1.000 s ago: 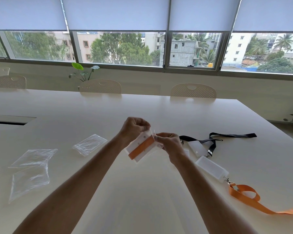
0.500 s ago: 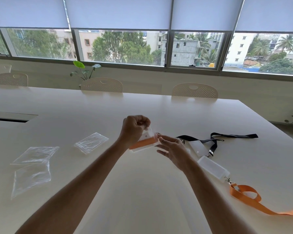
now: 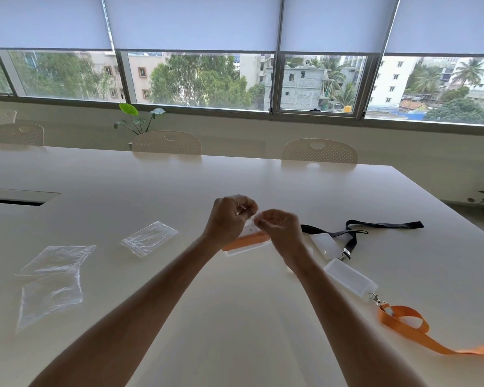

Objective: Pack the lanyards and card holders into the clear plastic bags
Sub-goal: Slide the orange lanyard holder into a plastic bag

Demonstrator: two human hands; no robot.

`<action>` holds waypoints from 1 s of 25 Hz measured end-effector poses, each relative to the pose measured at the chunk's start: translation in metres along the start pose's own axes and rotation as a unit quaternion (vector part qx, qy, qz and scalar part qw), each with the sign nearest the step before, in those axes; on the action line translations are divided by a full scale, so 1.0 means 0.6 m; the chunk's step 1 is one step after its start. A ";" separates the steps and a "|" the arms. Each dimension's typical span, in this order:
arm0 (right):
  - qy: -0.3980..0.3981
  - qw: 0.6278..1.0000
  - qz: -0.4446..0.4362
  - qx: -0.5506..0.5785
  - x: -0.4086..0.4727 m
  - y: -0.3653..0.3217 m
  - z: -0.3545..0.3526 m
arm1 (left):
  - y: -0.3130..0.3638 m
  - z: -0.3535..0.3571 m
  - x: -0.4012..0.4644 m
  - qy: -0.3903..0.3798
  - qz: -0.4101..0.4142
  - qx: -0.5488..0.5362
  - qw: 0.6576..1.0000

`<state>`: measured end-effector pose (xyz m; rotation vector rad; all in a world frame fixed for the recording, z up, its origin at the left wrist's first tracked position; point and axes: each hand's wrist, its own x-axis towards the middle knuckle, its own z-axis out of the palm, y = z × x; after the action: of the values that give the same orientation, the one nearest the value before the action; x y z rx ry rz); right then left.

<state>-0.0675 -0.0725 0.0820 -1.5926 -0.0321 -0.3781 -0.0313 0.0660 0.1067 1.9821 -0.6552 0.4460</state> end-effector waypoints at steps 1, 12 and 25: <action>0.004 1.000 0.004 -0.008 0.001 0.000 0.001 | 0.001 0.001 0.000 0.000 0.001 0.000 1.000; -0.013 0.999 0.035 0.019 0.004 -0.002 -0.003 | -0.005 -0.007 -0.004 -0.045 -0.057 -0.010 0.997; -0.009 0.998 0.000 -0.057 -0.003 0.015 -0.036 | -0.016 0.002 -0.004 -0.010 -0.083 -0.003 0.997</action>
<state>-0.0716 -0.0940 0.0733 -1.7079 -0.0255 -0.3719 -0.0272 0.0690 0.0983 2.0192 -0.4989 0.3250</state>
